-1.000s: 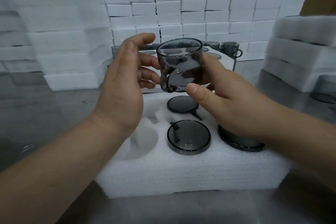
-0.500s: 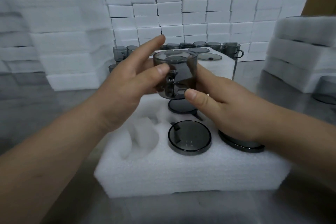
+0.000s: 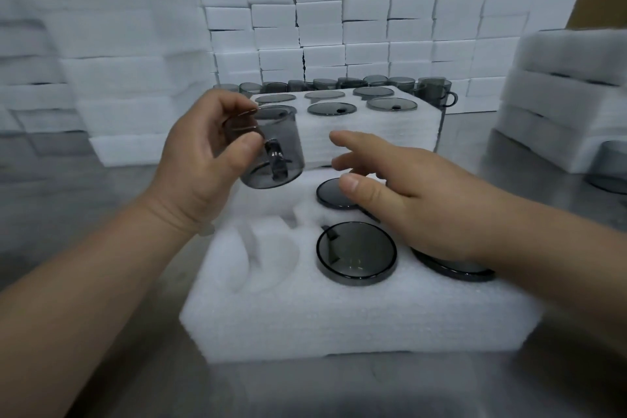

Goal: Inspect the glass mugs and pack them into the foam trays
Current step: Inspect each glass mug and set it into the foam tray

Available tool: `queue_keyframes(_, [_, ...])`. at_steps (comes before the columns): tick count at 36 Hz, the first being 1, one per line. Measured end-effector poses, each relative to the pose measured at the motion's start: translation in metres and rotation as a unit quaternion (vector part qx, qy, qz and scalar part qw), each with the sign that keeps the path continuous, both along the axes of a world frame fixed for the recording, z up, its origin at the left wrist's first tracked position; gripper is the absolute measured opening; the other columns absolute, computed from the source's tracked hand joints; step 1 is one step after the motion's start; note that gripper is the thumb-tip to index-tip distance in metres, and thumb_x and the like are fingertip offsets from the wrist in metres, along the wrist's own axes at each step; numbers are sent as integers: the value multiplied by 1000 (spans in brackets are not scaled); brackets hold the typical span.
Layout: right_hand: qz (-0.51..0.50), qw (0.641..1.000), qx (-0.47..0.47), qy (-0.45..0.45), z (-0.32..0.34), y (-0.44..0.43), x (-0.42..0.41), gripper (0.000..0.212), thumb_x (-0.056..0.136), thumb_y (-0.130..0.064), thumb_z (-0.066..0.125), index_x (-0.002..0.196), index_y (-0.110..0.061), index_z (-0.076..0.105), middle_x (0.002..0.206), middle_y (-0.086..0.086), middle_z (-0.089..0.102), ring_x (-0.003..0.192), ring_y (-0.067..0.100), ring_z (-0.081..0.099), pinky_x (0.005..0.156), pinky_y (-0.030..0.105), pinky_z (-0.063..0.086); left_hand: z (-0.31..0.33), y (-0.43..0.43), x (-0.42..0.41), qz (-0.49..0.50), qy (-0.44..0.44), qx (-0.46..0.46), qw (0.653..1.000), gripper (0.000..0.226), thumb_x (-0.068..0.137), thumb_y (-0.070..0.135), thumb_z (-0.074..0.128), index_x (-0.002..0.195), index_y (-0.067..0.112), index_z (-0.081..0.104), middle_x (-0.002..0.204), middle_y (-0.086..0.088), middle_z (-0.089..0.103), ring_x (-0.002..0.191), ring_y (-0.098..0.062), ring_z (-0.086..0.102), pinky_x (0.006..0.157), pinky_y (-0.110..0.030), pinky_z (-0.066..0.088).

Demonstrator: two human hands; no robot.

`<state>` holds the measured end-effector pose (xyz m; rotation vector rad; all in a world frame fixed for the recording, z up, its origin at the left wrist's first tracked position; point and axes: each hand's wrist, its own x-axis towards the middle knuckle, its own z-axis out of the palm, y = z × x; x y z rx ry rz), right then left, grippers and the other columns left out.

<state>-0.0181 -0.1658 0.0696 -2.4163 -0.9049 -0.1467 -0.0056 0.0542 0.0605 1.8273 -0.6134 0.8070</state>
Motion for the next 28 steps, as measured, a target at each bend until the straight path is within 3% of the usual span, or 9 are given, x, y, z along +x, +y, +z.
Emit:
queue_keyframes(3, [1, 1000, 2, 0, 0, 0, 0, 88, 58, -76, 14, 140, -45, 24, 128, -26, 47, 106, -8, 44, 95, 27, 38, -4, 5, 3, 27, -7, 23, 999, 37, 64, 45, 48, 95, 26, 47, 85, 5, 53, 75, 1, 53, 71, -12, 41])
queue_keyframes(8, [-1, 1000, -5, 2, 0, 0, 1, 70, 72, -67, 23, 139, -45, 26, 119, -29, 46, 104, -7, 44, 94, 27, 38, -4, 8, 3, 23, 3, 59, 998, 39, 62, 45, 49, 98, 30, 46, 83, 9, 57, 73, -13, 51, 66, -21, 41])
queue_keyframes(14, [4, 1000, -20, 10, 1, 0, -2, 69, 73, -65, 23, 138, -44, 26, 123, -26, 51, 105, -5, 44, 92, 26, 38, -8, 13, 3, 52, -10, 149, 987, 43, 65, 44, 46, 107, 36, 48, 84, 10, 57, 63, 4, 49, 63, -11, 39])
queue_keyframes(22, [9, 999, -38, 5, 1, 0, -1, 69, 72, -66, 21, 138, -45, 26, 105, -34, 45, 104, -4, 44, 93, 29, 38, -8, 17, 3, 105, -6, 204, 973, 52, 62, 45, 47, 112, 30, 50, 86, 15, 56, 67, 1, 51, 70, -30, 48])
queue_keyframes(24, [9, 999, -42, 1, 1, 0, -1, 68, 73, -66, 21, 137, -45, 27, 101, -35, 45, 100, -5, 43, 91, 28, 38, -7, 18, 3, 115, 3, 217, 969, 55, 60, 48, 47, 113, 32, 49, 86, 17, 55, 67, -2, 51, 69, -27, 47])
queue_keyframes(28, [8, 999, -46, -3, 2, 0, -2, 68, 73, -64, 22, 137, -43, 29, 101, -34, 45, 96, -6, 41, 87, 25, 36, -5, 20, 4, 119, -6, 250, 961, 56, 61, 49, 46, 114, 31, 52, 86, 17, 53, 73, 9, 51, 69, -13, 40])
